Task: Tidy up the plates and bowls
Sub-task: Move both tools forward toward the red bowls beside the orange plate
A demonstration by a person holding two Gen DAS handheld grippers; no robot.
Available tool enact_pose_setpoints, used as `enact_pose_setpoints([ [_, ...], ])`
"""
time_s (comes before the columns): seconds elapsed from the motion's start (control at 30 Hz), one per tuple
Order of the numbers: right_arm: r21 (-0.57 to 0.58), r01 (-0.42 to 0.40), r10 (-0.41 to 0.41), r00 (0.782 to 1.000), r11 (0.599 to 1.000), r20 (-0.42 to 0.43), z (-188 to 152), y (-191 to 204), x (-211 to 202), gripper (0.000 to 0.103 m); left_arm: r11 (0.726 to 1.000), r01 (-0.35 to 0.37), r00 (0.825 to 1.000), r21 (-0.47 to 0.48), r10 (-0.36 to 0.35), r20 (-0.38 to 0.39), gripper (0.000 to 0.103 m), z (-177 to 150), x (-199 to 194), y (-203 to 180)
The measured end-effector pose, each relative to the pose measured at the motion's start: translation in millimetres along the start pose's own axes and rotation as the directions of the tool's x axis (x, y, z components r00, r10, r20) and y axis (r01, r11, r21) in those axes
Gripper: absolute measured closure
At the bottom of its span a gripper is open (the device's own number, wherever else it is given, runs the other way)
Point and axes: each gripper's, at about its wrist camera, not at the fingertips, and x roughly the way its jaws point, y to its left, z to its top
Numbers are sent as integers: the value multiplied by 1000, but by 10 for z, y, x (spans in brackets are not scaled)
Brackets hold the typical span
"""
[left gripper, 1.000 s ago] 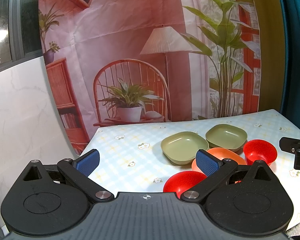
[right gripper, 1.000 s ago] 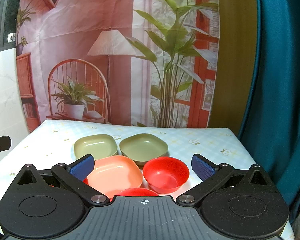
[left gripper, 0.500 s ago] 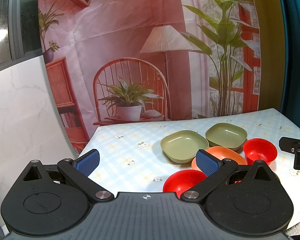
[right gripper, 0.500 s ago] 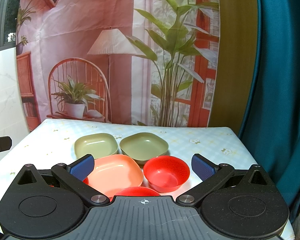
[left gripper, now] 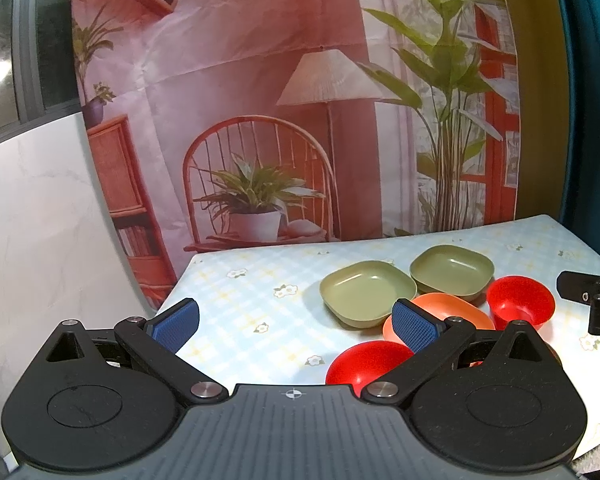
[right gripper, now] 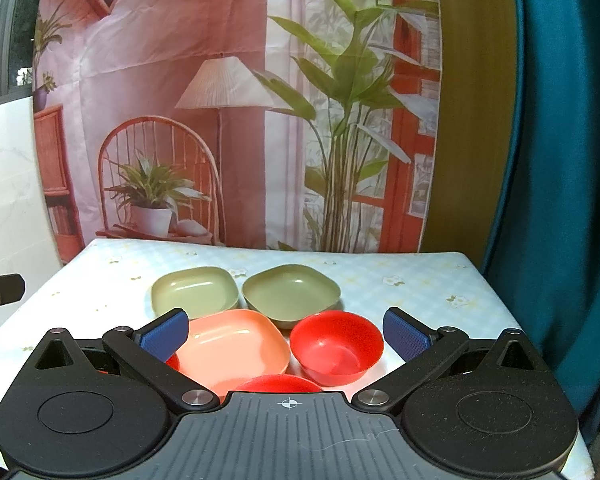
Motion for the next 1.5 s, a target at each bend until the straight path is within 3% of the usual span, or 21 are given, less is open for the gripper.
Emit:
enact_pose_setpoints([
  [0.13, 4, -11, 11, 1000, 1000, 3, -40, 64, 53, 0, 1000, -7, 1000, 13, 7, 15, 0, 31, 24, -11],
  [0.3, 34, -98, 97, 995, 995, 30, 34, -33, 159, 0, 999, -13, 998, 52, 10, 54, 0, 93, 95, -62],
  [0.33, 32, -73, 72, 997, 997, 16, 49, -25, 149, 0, 998, -15, 998, 59, 11, 60, 0, 112, 121, -76],
  [0.53, 58, -124, 120, 991, 991, 64, 255, -63, 328, 0, 999, -23, 998, 32, 21, 62, 0, 215, 313, -109],
  [0.77, 58, -121, 114, 988, 991, 108, 413, -42, 510, 0, 999, -29, 999, 13, 29, 39, 0, 199, 597, -200],
  [1.0, 79, -138, 132, 988, 987, 80, 243, 31, 760, 0, 999, -11, 1000, -33, 12, 8, 0, 60, 847, -196],
  [1.1, 105, -204, 203, 979, 973, 27, 23, 73, 959, 0, 999, -20, 1000, -32, 19, -8, 0, -8, 941, -185],
  [1.13, 115, -193, 197, 980, 974, -21, -101, 95, 1059, 0, 999, -23, 1000, -30, 23, -12, 0, -33, 963, -184],
  [1.33, 64, -121, 127, 988, 991, -91, -334, 148, 1181, 0, 999, -39, 997, -37, 36, -61, 0, -191, 1107, -148],
  [1.5, 24, -100, 101, 991, 995, -87, -198, 241, 1115, 0, 997, -16, 993, -71, 8, -118, 0, -316, 1197, -78],
])
